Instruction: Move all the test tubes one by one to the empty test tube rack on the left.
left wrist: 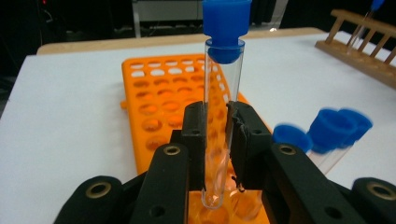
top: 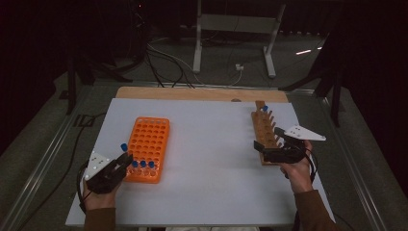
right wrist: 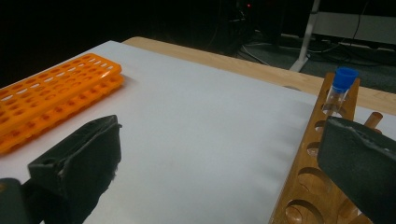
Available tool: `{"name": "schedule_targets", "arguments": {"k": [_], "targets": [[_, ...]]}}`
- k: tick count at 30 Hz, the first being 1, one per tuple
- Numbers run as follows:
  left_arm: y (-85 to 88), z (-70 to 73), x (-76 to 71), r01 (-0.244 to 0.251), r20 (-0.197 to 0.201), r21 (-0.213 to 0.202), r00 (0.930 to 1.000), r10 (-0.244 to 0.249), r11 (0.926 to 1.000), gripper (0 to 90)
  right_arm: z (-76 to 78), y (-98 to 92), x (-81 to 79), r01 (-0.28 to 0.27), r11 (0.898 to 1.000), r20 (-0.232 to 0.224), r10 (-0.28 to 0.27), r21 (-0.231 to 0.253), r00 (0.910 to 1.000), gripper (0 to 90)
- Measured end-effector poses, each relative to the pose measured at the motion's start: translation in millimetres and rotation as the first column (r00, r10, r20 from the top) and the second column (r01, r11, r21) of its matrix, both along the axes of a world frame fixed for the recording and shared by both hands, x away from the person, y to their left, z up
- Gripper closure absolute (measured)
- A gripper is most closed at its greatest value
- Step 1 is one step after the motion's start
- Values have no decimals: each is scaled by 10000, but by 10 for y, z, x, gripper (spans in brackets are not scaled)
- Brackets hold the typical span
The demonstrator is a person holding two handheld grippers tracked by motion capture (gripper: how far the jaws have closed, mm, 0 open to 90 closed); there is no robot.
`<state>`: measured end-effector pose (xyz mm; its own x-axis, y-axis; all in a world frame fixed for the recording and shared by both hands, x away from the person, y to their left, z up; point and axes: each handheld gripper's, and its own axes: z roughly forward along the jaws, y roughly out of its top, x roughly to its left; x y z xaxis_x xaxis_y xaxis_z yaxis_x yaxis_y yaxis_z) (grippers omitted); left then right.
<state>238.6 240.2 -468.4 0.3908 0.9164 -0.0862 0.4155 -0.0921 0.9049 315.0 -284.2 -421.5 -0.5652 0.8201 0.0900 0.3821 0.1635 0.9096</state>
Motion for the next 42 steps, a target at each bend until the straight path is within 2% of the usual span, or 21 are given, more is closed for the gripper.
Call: {"name": "schedule_targets", "arguments": {"k": [7,9,14,17,19,22,27,32,35,42], "targets": [[-5,-79,-32,167,-434,449,9989,-148,9989,781,-1,-1,-2,-3,10000,11,3,30,10000,0],[-16,-103,-42,243,-655,732,9977,-195,9970,781,-1,0,-4,-14,10000,10,14,37,10000,0],[-32,-137,-48,474,-1299,1252,9910,-310,9910,782,-4,2,-6,-48,10000,17,48,39,10000,0],[-33,-139,-46,581,-1482,1404,9883,-371,9884,783,-4,3,-5,-53,10000,10,53,56,10000,0],[-44,-167,-34,675,-1784,1630,9832,-379,9843,784,-5,7,-6,-57,10000,15,57,37,10000,0],[-65,-167,-35,725,-1745,1803,9838,-406,9809,785,-4,10,-8,-72,10000,26,72,38,10000,0],[-57,-170,-43,696,-1734,1693,9840,-398,9831,781,-7,9,-6,-78,10000,12,78,28,10000,0],[-5,-158,-54,628,-1686,1344,9849,-396,9889,740,-10,4,0,-92,10000,1,92,34,10000,0],[41,-118,-74,643,-1464,908,9879,-505,9938,705,-14,6,6,-83,10000,-19,83,36,10000,0],[163,-7,-146,666,-801,236,9947,-645,9975,589,-18,7,9,-77,10000,-31,77,33,10000,0]]}}
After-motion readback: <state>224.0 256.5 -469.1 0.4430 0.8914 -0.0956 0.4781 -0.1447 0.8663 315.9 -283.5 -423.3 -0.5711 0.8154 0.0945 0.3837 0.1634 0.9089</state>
